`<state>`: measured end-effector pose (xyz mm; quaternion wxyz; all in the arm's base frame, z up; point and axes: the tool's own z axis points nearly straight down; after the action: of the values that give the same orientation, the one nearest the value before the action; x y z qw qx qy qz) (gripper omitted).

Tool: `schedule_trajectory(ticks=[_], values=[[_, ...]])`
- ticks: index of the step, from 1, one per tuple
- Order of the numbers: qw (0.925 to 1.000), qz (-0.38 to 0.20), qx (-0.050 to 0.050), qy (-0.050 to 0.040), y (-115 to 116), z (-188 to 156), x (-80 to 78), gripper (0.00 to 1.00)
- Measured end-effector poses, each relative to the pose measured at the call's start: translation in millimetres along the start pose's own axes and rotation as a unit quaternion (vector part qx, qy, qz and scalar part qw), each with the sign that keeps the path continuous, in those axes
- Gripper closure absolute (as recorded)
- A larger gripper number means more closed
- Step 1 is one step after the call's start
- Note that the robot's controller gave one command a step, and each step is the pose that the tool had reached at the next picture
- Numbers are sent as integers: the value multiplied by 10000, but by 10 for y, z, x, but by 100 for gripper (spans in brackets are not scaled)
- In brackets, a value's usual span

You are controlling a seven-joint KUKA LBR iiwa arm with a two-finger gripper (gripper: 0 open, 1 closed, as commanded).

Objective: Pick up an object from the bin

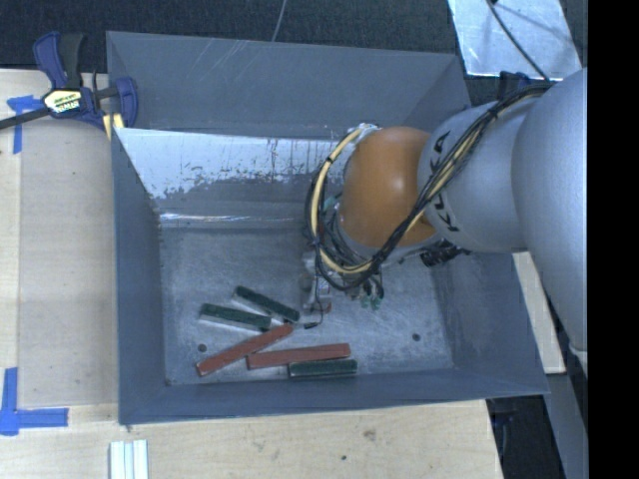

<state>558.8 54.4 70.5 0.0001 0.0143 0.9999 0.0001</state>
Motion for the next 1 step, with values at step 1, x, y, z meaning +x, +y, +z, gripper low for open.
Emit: schedule_trajectory(ticks=[1], values=[[10000, 2, -1, 0, 0, 0, 0, 100]])
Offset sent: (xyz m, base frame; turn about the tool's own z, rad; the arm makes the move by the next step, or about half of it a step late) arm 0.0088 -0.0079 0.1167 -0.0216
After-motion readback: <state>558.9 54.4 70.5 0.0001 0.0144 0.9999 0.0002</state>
